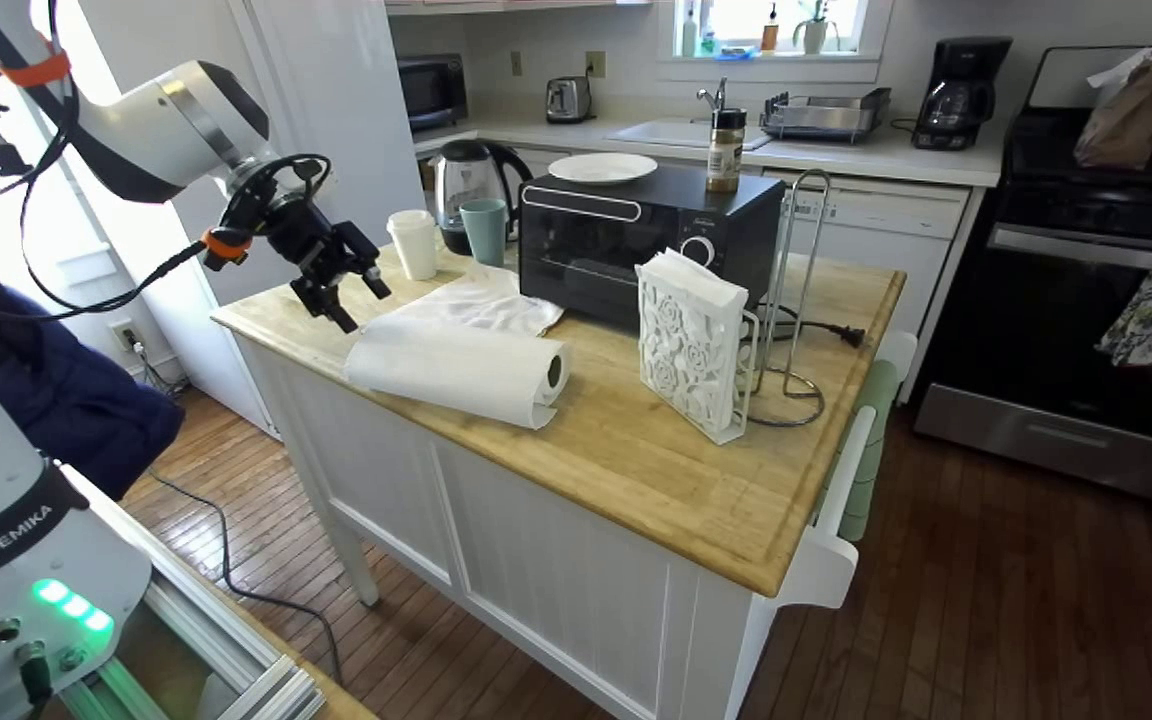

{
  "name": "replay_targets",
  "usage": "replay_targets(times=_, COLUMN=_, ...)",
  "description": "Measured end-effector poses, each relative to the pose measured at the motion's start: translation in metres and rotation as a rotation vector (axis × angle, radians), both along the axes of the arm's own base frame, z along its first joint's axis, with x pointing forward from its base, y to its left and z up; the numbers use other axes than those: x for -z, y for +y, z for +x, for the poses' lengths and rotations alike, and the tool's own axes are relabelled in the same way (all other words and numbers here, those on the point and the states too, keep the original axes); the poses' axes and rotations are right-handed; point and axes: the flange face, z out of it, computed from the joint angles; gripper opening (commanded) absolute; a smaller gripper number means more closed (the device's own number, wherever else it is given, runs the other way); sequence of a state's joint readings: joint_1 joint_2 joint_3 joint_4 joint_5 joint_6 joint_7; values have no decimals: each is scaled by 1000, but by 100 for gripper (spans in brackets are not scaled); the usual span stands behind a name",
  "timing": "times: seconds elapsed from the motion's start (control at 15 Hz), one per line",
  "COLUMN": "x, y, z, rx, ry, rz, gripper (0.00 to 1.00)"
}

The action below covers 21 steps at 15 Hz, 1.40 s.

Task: Set the paper towel roll upright on the countertop

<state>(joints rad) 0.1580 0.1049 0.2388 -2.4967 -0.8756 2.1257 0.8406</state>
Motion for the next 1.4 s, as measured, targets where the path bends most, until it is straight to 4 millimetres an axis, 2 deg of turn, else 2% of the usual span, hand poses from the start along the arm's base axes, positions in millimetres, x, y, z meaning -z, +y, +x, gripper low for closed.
replay_targets(times=0.27, x=10, y=13, z=10, rx=-34, ry=-1, rz=-6, gripper=100)
replay_targets(times=0.47, x=16, y=15, z=17, rx=-38, ry=3, rz=-9, gripper=73)
replay_targets(times=0.53, x=17, y=15, z=19, rx=-37, ry=4, rz=-12, gripper=73)
replay_targets(times=0.6, x=18, y=13, z=20, rx=-33, ry=7, rz=-17, gripper=89)
replay_targets(times=0.8, x=20, y=7, z=23, rx=-17, ry=15, rz=-39, gripper=100)
replay_targets(times=1.07, x=21, y=0, z=21, rx=2, ry=36, rz=-83, gripper=100)
replay_targets(times=1.13, x=22, y=-1, z=21, rx=5, ry=42, rz=-94, gripper=96)
replay_targets(times=1.27, x=23, y=-4, z=19, rx=10, ry=53, rz=-113, gripper=71)
replay_targets(times=1.33, x=24, y=-5, z=18, rx=13, ry=58, rz=-121, gripper=69)
replay_targets(times=1.4, x=25, y=-5, z=18, rx=15, ry=62, rz=-127, gripper=61)
